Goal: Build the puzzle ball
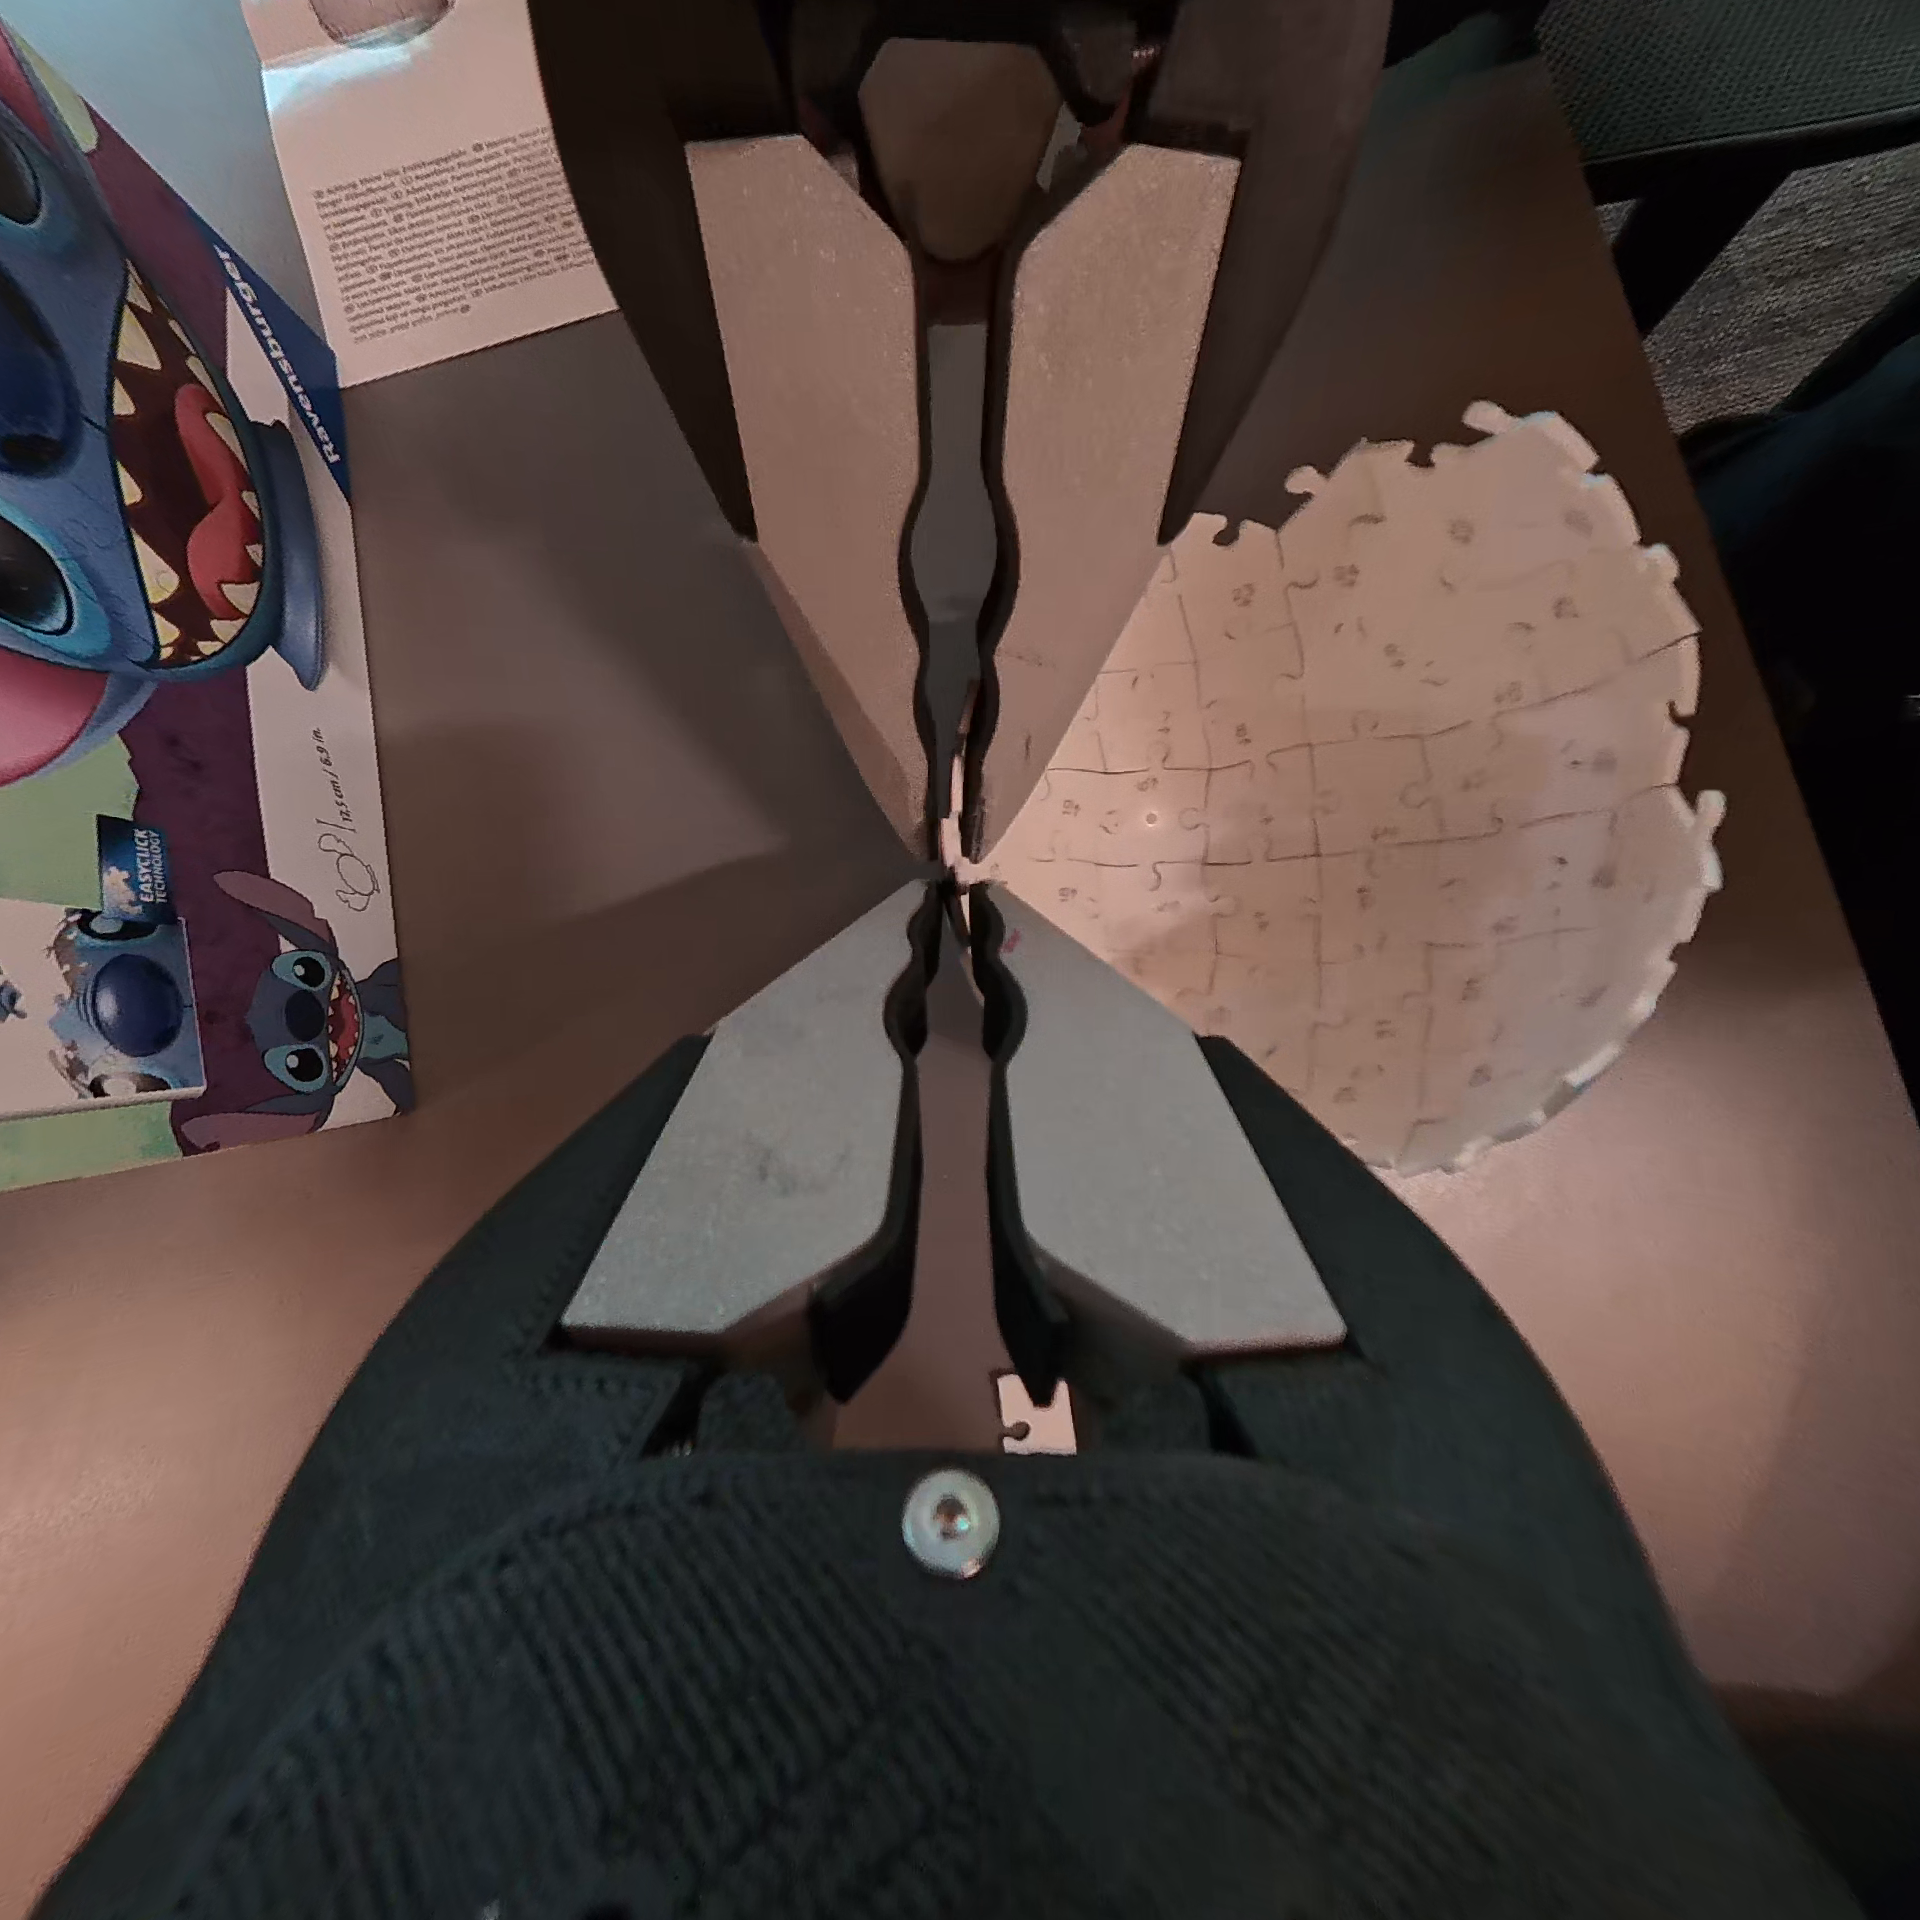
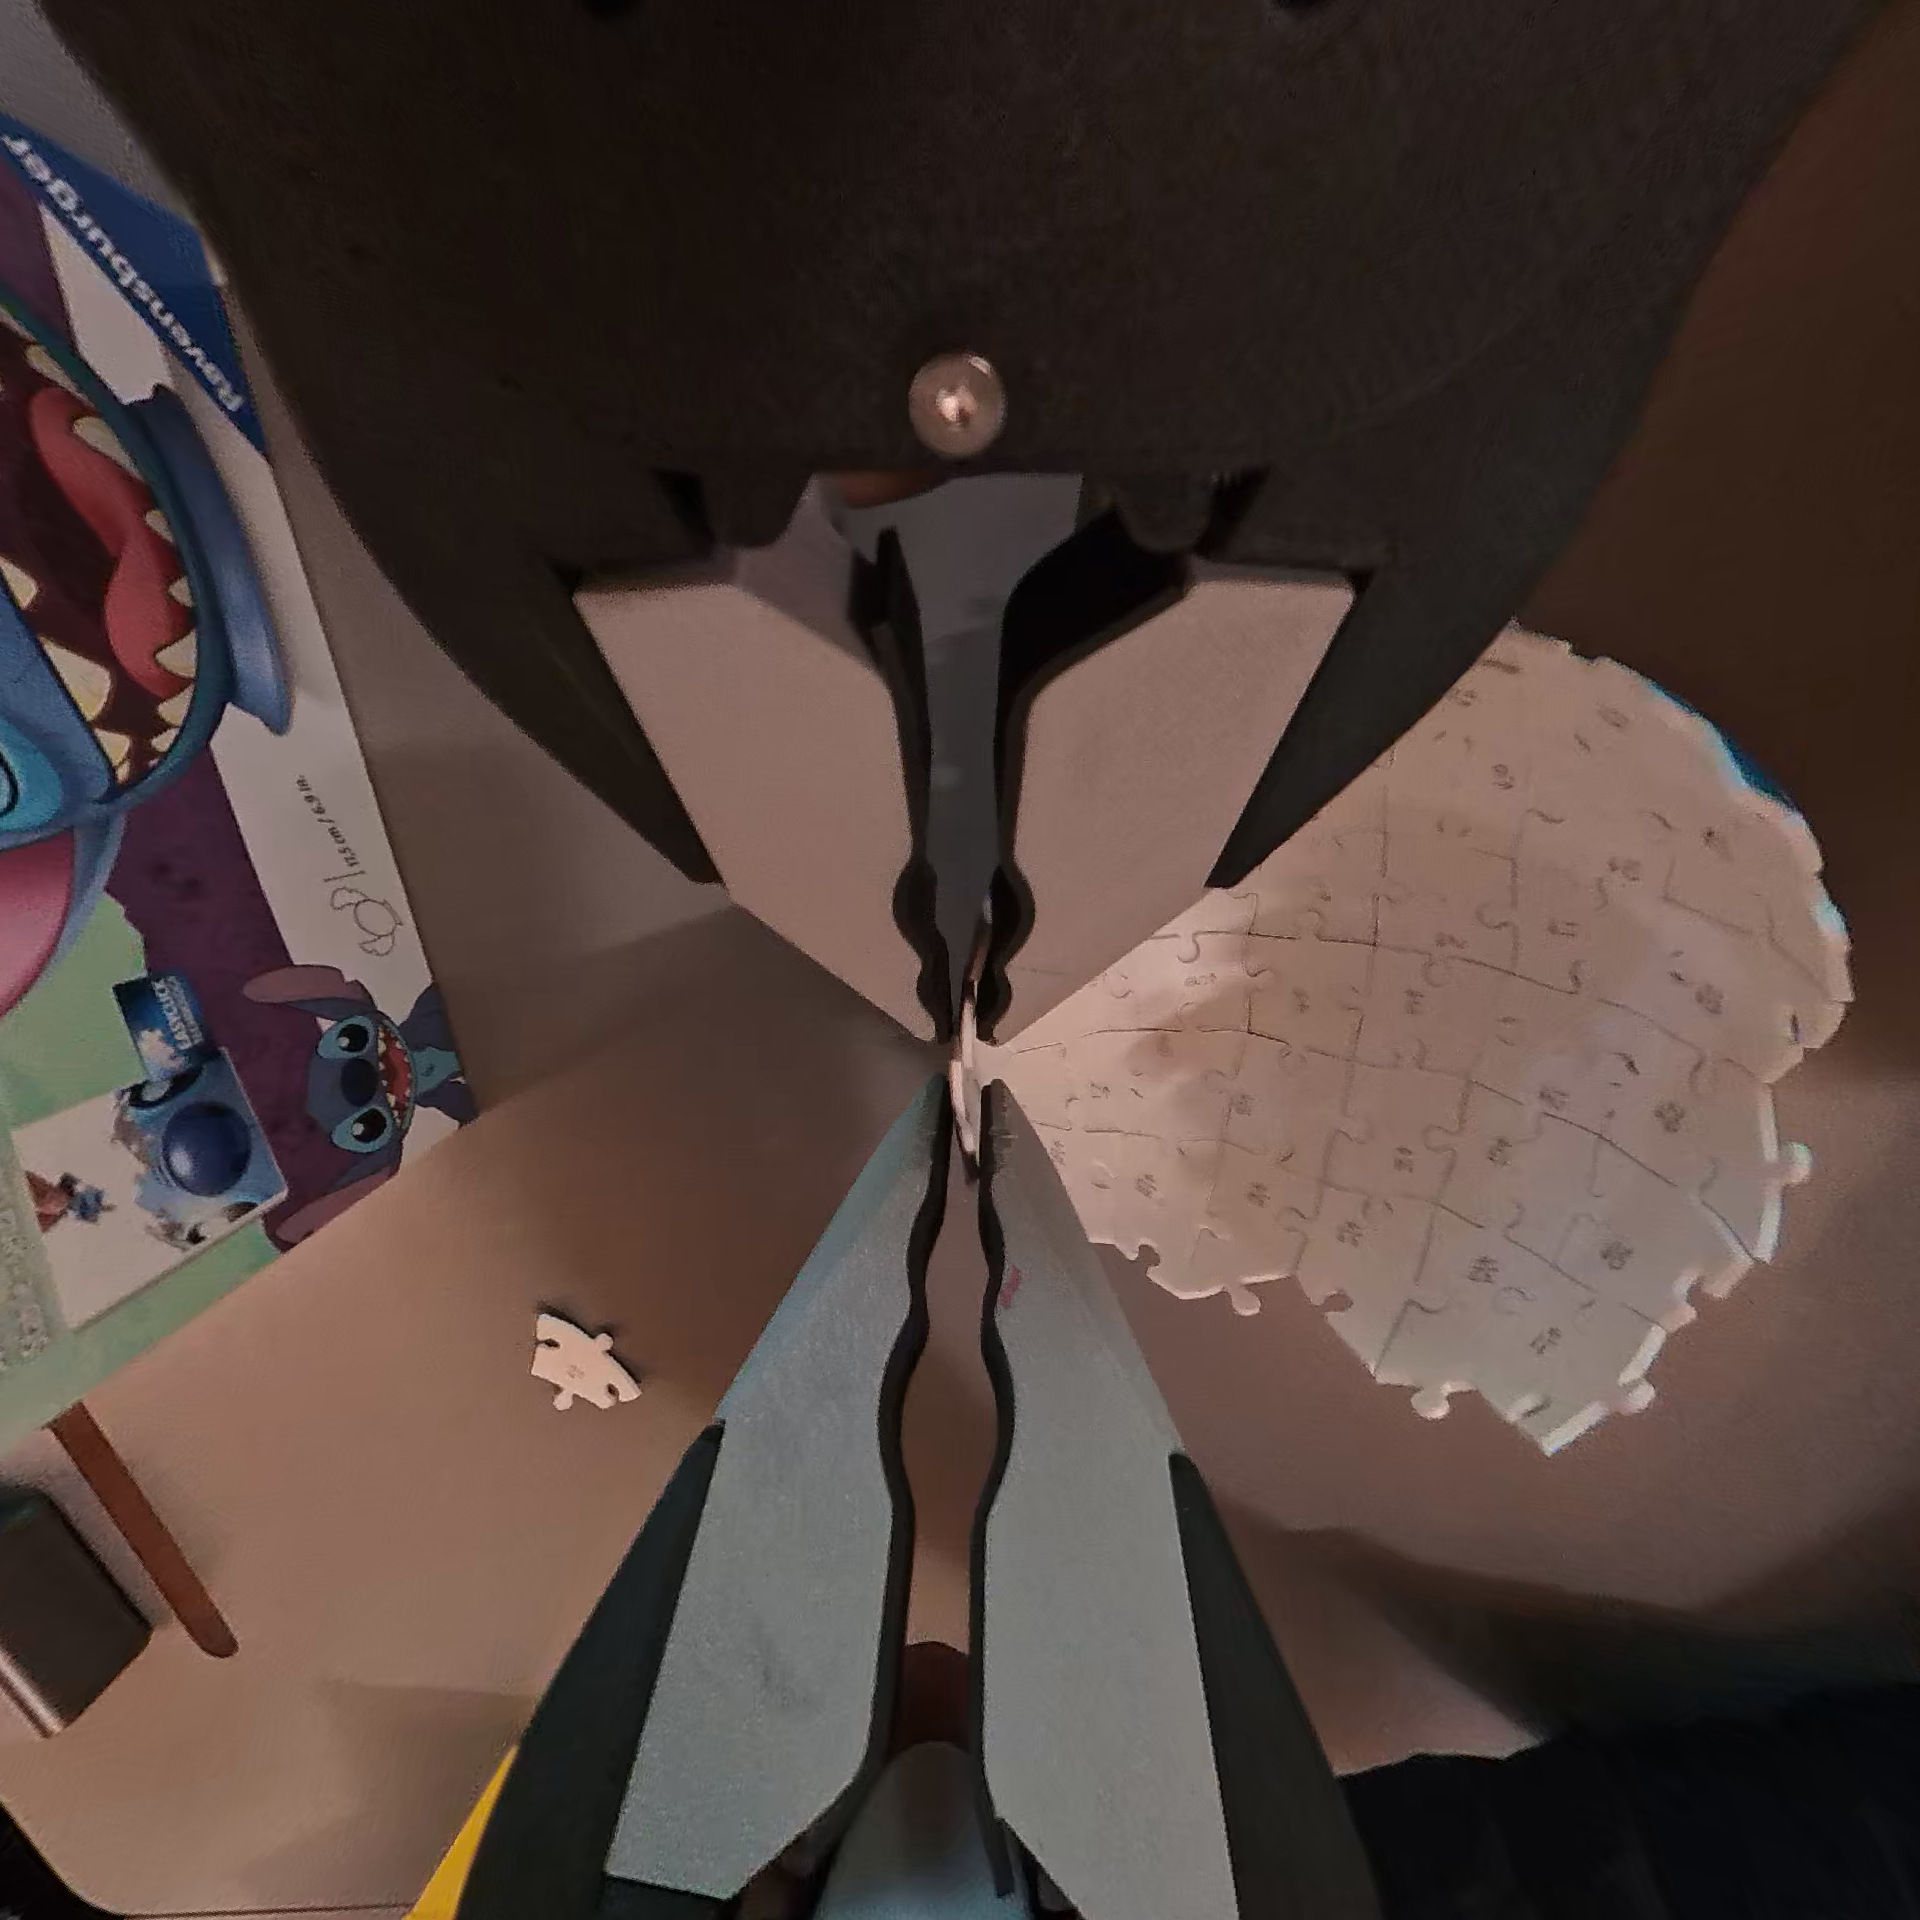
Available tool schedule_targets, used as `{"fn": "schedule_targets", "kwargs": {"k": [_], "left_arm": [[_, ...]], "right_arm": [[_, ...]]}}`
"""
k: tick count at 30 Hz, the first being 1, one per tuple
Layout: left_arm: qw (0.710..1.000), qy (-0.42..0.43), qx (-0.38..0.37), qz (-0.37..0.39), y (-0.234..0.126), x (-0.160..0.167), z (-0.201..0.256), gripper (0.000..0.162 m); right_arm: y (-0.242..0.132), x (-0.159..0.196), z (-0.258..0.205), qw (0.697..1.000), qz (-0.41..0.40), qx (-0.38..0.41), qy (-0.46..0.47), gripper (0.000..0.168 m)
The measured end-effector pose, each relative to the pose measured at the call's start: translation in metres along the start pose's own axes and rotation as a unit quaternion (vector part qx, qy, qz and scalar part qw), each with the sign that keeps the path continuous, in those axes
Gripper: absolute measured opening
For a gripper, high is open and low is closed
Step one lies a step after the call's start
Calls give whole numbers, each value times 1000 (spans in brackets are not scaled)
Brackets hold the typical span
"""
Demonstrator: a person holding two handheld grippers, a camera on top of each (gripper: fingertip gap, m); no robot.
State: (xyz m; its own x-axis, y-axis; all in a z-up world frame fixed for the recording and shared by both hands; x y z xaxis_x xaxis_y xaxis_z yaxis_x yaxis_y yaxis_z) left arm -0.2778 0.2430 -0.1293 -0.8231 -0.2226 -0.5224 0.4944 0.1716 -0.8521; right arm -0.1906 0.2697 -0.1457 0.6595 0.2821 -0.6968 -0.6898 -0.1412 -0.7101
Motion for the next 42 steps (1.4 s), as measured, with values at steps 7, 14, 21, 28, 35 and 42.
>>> {"fn": "schedule_targets", "kwargs": {"k": [7, 14, 21, 28, 35, 42], "left_arm": [[1000, -2, 7, 6, -1, -2, 0, 3], [1000, 8, -2, -1, 1, -3, 3, 2], [1000, 1, -9, -3, 1, -3, 0, 2], [1000, -1, -12, -17, 4, -2, 0, 1], [1000, -13, 2, 2, 4, -1, -3, 1], [1000, -23, 7, 0, 4, 0, -4, 1]], "right_arm": [[-2, 0, -2, 999, 10, 11, -38, 2], [-2, -2, -1, 999, 21, -10, -32, 1], [-1, -2, 2, 1000, 10, -6, 4, 0], [3, -1, -1, 1000, 4, 10, 25, 0], [0, 0, -3, 999, 6, 38, 13, 0], [-25, 4, -2, 999, 31, 16, 41, 13]]}}
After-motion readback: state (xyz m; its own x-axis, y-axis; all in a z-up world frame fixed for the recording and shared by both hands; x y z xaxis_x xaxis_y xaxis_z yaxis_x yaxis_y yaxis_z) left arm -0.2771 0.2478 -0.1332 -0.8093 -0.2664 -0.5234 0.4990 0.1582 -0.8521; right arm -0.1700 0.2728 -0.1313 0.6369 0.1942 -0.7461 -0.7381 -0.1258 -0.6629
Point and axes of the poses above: each gripper's, where its closed fingertips meet, y out along the fingers, x out of its underside, z = x × y across the jaws, the point moved 7 cm from there along -y, back along the fingers, and after that the axes turned 5 degrees about -z, right-handed, at the moved point
